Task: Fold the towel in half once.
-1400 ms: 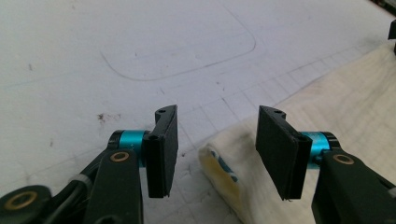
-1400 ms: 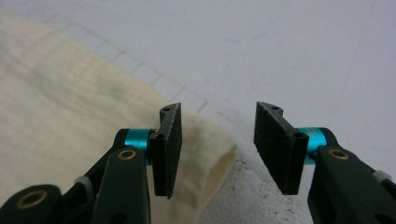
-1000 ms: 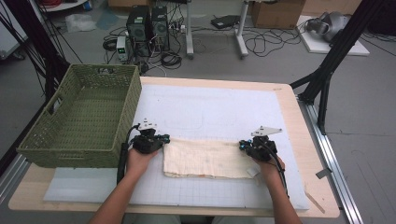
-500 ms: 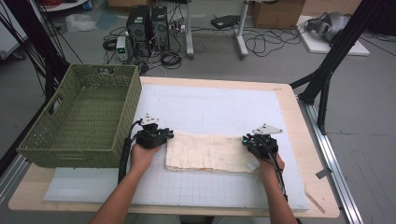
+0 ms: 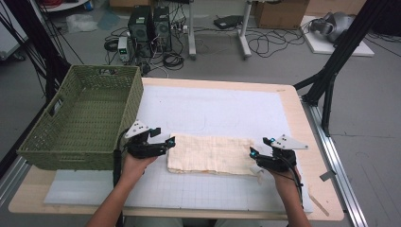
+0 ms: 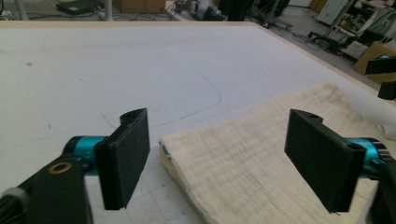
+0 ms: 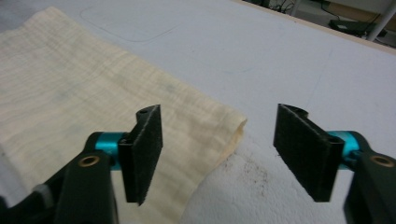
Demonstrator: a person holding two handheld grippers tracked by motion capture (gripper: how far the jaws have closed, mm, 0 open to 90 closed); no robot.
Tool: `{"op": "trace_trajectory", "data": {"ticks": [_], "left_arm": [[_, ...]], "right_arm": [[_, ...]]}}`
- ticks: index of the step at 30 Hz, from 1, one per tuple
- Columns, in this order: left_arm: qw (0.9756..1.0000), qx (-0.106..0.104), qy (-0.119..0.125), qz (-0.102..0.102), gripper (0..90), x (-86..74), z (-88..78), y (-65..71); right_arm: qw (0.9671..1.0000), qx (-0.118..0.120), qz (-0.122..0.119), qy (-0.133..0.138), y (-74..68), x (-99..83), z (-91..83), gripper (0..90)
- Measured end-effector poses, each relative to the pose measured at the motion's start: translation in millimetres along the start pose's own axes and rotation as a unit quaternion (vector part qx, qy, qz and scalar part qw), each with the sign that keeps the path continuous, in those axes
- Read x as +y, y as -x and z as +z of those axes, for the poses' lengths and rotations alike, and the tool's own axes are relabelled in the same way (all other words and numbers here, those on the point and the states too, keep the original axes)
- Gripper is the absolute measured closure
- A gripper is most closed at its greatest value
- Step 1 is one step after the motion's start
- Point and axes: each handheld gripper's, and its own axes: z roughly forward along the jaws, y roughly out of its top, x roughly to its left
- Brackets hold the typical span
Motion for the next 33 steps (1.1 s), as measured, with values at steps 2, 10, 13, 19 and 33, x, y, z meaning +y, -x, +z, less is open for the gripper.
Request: {"op": "trace_trajectory", "data": {"ticks": [2, 10, 13, 19, 33], "left_arm": [[1.0000, -0.002, 0.001, 0.001, 21.4, -3.9, -2.7, 2.1], [0.9997, -0.020, -0.003, 0.016, 21.7, -14.3, -10.7, 10.9], [0.9996, -0.019, -0.003, 0.019, 21.8, -15.4, -12.2, 11.0], [0.9999, -0.006, 0.005, 0.007, 23.0, -15.9, -17.8, -0.7], [1.0000, -0.001, 0.007, 0.005, 23.6, -17.3, -18.7, -1.6]], "right_arm": [[1.0000, 0.002, -0.004, 0.003, -0.8, -1.5, -6.8, 27.1], [0.9998, -0.001, -0.020, 0.006, -8.1, -12.5, -29.0, 12.2], [0.9999, -0.002, -0.010, 0.008, -5.3, -15.7, -28.8, 12.1], [1.0000, -0.001, 0.003, 0.008, -1.8, -15.9, -27.3, 11.9], [0.9995, -0.011, 0.022, 0.020, 2.6, -16.5, -30.3, 11.7]]}}
